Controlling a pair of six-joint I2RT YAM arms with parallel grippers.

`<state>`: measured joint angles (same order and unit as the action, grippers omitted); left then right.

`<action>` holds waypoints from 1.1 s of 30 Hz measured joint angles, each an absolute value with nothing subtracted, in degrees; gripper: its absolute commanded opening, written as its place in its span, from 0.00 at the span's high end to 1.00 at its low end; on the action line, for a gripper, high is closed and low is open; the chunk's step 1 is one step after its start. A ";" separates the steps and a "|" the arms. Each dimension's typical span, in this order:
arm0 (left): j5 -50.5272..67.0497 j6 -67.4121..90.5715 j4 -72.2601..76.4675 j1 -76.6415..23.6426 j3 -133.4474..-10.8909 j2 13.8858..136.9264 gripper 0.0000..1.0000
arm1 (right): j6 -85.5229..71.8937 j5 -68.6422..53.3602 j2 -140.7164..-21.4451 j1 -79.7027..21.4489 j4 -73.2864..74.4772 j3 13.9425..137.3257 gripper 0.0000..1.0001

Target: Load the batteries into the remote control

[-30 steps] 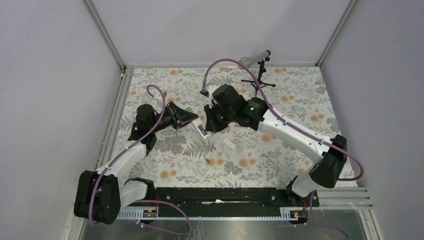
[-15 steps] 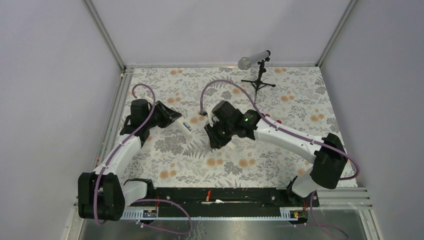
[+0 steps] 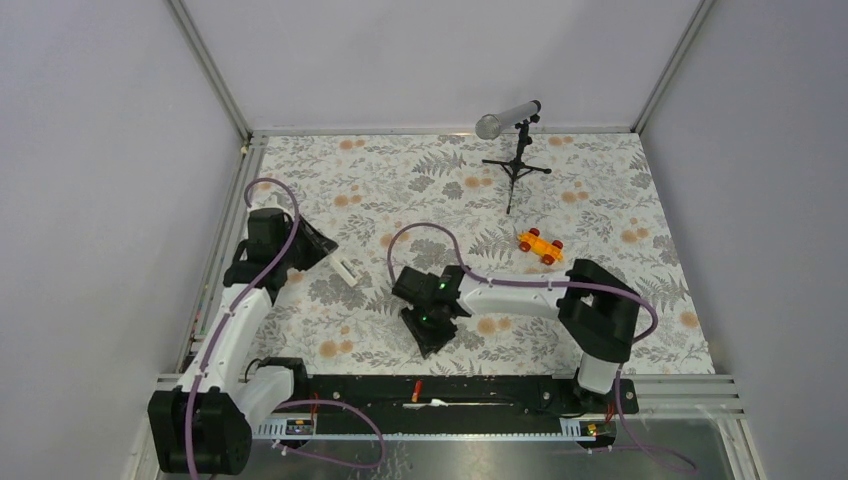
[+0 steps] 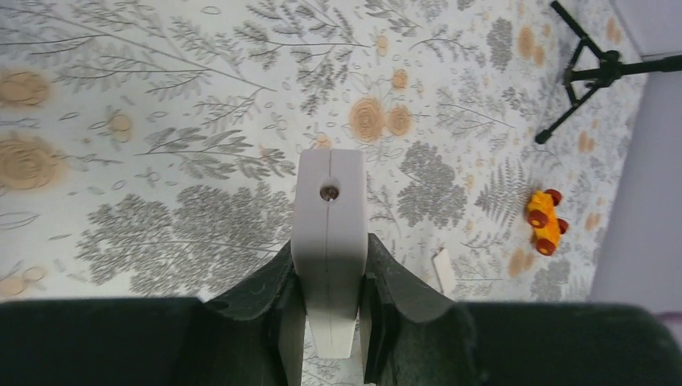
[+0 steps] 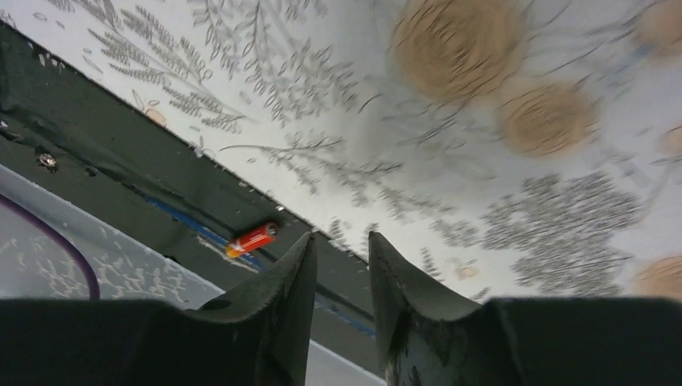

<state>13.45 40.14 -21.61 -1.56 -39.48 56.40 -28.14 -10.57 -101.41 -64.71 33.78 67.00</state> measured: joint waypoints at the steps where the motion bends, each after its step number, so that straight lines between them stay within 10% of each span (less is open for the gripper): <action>1: 12.40 39.57 -22.85 -1.56 -39.64 55.75 1.00 | -30.41 -9.58 -102.06 -66.13 34.04 67.00 0.62; 8: 1.74 37.06 -31.11 -1.30 -40.86 49.50 1.00 | -35.77 -0.69 -100.57 -75.99 29.61 65.49 0.62; 16: 2.81 34.94 -34.81 4.86 -42.04 49.82 1.00 | -7.46 -8.78 -85.95 -78.32 16.25 54.74 0.50; 33: 16.75 33.87 -35.88 11.79 -44.58 58.74 1.00 | 34.30 -18.83 -93.93 -79.61 19.84 56.82 0.46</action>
